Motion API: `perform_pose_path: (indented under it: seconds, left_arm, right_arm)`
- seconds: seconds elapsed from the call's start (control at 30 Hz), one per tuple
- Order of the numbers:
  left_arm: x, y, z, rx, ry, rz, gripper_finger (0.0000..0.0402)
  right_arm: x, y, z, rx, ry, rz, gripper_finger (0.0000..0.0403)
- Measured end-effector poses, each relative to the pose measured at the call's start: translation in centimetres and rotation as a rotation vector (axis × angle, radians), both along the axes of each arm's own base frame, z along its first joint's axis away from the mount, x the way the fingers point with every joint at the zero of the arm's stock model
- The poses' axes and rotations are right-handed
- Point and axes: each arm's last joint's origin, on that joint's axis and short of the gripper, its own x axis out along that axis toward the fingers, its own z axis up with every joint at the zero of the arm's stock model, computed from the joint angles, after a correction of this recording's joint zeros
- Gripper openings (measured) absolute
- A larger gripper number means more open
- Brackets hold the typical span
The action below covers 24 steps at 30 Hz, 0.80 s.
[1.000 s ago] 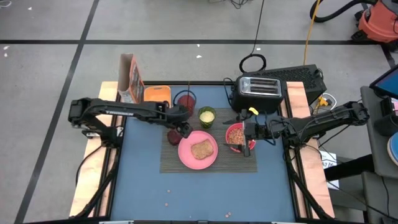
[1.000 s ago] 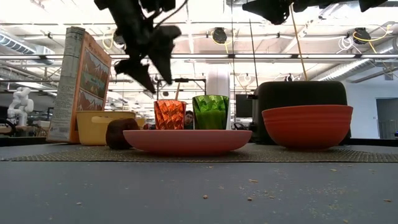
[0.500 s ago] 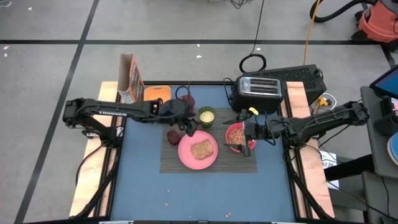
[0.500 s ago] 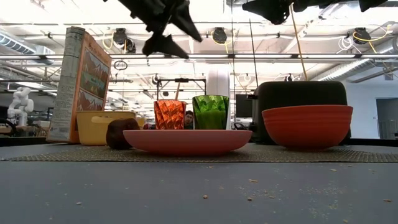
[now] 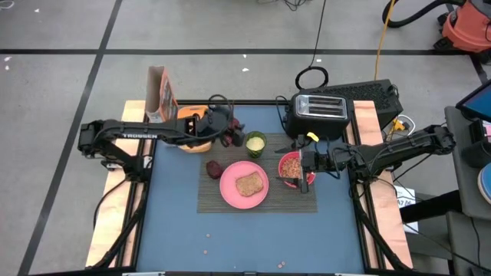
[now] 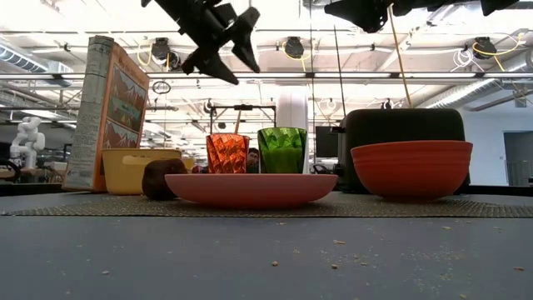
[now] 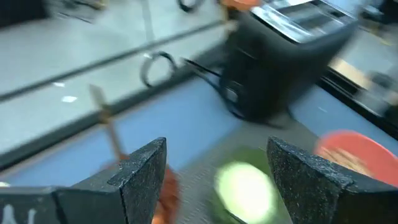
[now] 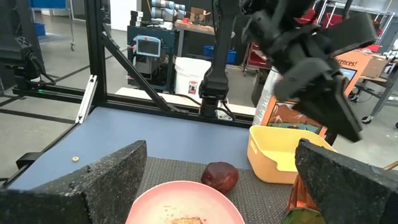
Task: Arrange a breakfast setting
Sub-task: Put the gold spoon to the right of the pink bowl
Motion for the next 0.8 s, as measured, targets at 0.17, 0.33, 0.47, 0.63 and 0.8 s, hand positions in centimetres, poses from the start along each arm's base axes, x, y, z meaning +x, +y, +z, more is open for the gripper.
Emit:
perform_pose_path:
  seconds: [0.17,0.33,0.47,0.63,0.8]
  left_arm:
    - [-0.5,1.9,-0.2,0.009,0.006,0.124,0.028]
    - [-0.7,3.8,-1.3,-0.033,0.026,0.21,0.028]
    - [-0.5,5.0,-2.2,-0.035,0.055,0.243,0.028]
    - [0.2,6.4,-3.3,-0.035,0.047,0.274,0.028]
    - [1.2,7.4,-5.2,-0.037,0.073,0.286,0.028]
  right_arm:
    - [0.0,0.0,0.0,0.0,0.0,0.0,0.0395]
    - [0.0,0.0,0.0,0.0,0.0,0.0,0.0395]
    - [0.0,0.0,0.0,0.0,0.001,0.0,0.0395]
    - [0.0,0.0,0.0,0.0,0.002,0.0,0.0395]
    - [0.0,0.0,-0.1,-0.002,0.013,0.0,0.0395]
